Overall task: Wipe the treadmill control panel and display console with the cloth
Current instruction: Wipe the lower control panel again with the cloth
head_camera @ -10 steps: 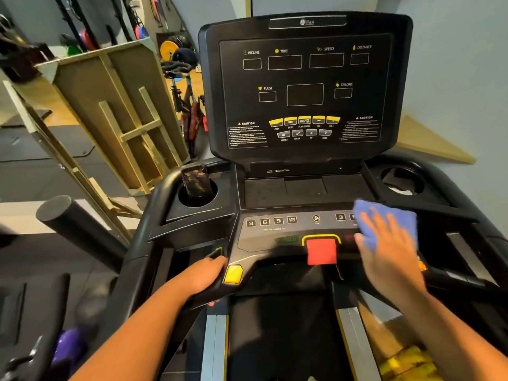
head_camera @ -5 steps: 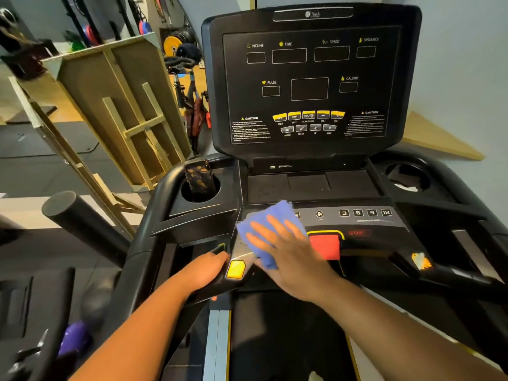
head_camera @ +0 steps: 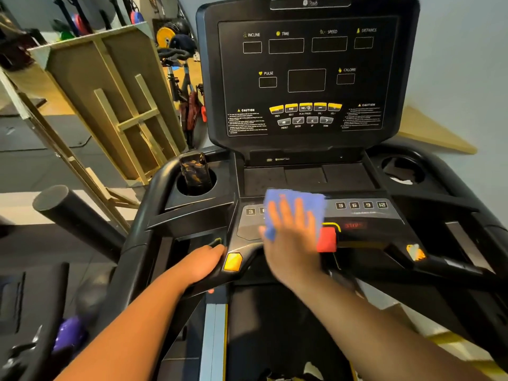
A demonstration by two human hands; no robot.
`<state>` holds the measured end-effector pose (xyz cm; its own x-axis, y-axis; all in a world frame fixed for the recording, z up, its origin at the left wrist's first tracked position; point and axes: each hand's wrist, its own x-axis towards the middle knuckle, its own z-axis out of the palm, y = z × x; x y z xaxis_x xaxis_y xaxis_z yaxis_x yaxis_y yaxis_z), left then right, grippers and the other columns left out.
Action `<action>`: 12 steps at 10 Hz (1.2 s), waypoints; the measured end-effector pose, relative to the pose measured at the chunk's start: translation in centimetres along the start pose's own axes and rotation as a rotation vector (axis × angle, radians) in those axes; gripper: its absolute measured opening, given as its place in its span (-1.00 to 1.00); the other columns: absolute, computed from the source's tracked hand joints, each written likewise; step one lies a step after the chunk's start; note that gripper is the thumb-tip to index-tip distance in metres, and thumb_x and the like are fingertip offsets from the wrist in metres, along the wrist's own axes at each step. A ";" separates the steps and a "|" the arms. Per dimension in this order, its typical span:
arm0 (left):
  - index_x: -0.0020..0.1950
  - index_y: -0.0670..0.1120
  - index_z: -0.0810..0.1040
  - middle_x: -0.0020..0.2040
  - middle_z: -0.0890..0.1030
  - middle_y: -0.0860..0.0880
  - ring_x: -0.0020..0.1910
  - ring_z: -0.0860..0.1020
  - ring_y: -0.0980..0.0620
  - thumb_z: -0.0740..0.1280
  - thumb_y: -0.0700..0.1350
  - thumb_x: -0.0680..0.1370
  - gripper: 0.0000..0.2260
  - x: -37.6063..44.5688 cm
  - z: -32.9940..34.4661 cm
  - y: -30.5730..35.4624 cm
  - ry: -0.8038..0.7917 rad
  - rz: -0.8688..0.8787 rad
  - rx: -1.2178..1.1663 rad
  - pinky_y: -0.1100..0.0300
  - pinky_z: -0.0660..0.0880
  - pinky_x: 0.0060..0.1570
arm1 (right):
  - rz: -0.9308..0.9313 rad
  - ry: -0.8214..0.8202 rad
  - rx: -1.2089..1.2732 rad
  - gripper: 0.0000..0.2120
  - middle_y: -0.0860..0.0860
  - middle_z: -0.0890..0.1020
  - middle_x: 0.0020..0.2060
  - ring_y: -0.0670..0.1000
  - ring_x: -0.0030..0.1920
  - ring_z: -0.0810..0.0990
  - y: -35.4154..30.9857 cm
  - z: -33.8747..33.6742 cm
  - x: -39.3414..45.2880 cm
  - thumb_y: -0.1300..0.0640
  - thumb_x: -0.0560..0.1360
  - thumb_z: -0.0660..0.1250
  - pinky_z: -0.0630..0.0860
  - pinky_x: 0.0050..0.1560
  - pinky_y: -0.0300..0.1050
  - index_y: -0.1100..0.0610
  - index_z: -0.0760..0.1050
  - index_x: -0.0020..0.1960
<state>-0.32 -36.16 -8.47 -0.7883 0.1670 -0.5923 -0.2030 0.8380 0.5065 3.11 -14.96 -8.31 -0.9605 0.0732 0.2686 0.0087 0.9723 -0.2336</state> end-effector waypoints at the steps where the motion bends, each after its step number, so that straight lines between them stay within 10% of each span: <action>1: -0.06 -0.08 0.59 -0.09 0.68 -0.16 -0.26 0.71 -0.03 0.02 0.08 0.67 -0.59 -0.2 -0.2 0.4 -0.013 -0.017 -0.044 0.28 0.49 -0.30 | -0.350 -0.120 -0.014 -0.44 0.02 0.29 0.56 0.20 0.57 0.20 -3.4 0.5 -1.5 -0.18 0.60 0.13 0.17 0.52 0.26 0.00 0.30 0.55; 2: -0.04 -0.08 0.64 -0.07 0.71 -0.15 -0.22 0.71 -0.05 0.06 0.05 0.68 -0.60 -0.1 -0.3 0.1 -0.011 -0.026 -0.054 0.23 0.52 -0.26 | -0.599 -0.152 0.022 -0.50 -0.09 0.25 0.57 0.10 0.59 0.13 -1.6 -0.2 -3.2 -0.16 0.62 0.18 0.03 0.56 0.14 -0.07 0.30 0.53; 4: -0.09 -0.04 0.47 0.02 0.64 -0.23 -0.15 0.58 0.00 -0.02 -0.08 0.73 -0.67 -0.6 -0.3 0.3 0.020 -0.006 -0.011 0.13 0.46 -0.01 | -0.188 -0.029 0.021 -0.54 -0.03 0.42 0.49 0.14 0.54 0.28 1.1 -0.2 -0.9 -0.10 0.60 0.17 0.30 0.46 0.24 -0.03 0.42 0.47; 5: -0.08 -0.10 0.47 0.02 0.68 -0.27 0.02 0.67 -0.19 0.04 -0.13 0.71 -0.72 -0.5 -0.3 0.2 -0.011 -0.025 0.024 -0.01 0.53 0.14 | -0.289 -0.075 -0.029 -0.45 0.02 0.42 0.49 0.21 0.51 0.32 -2.8 -0.2 -0.8 -0.17 0.58 0.02 0.22 0.47 0.22 -0.02 0.41 0.48; 6: -0.26 -0.05 0.56 -0.29 0.67 -0.03 -0.03 0.72 -0.19 0.15 0.01 0.61 -0.67 -0.3 -0.4 -0.2 -0.016 0.014 0.046 0.16 0.53 -0.23 | -0.651 -0.145 -0.056 -0.50 -0.02 0.30 0.56 0.18 0.56 0.21 -2.9 0.1 -3.9 -0.16 0.59 0.11 0.13 0.52 0.23 -0.06 0.36 0.49; 7: -0.07 -0.12 0.61 -0.14 0.67 -0.04 0.12 0.66 -0.23 0.05 0.10 0.55 -0.58 0.0 -0.4 -0.2 -0.051 0.031 0.046 0.13 0.47 -0.14 | -0.745 -0.159 0.009 -0.53 -0.09 0.29 0.56 0.11 0.59 0.15 -0.4 -0.3 -5.3 -0.14 0.61 0.17 0.04 0.55 0.12 -0.06 0.39 0.48; 9: 0.33 -0.20 0.50 0.36 0.52 -0.37 0.32 0.53 -0.37 0.07 0.00 0.75 -0.65 -0.1 0.1 0.8 0.022 -0.080 -0.080 0.21 0.40 -0.32 | -0.488 -0.178 0.092 -0.52 -0.09 0.33 0.54 0.09 0.56 0.22 -1.0 -0.5 -0.7 -0.15 0.60 0.17 0.14 0.51 0.13 -0.06 0.40 0.48; 12: -0.10 -0.02 0.40 0.32 0.54 -0.33 -0.06 0.57 -0.18 0.07 -0.01 0.74 -0.74 -0.3 0.0 0.8 0.032 -0.070 -0.076 0.25 0.37 -0.31 | -0.091 0.027 0.041 -0.55 0.03 0.39 0.51 0.20 0.53 0.27 4.2 -1.0 -2.3 -0.10 0.61 0.16 0.25 0.46 0.27 0.03 0.44 0.44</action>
<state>-0.23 -35.54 -7.92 -0.7888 0.0916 -0.6078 -0.3008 0.8048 0.5117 5.66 -10.83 -9.02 -0.9489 -0.0084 0.3155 -0.0901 0.9653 -0.2452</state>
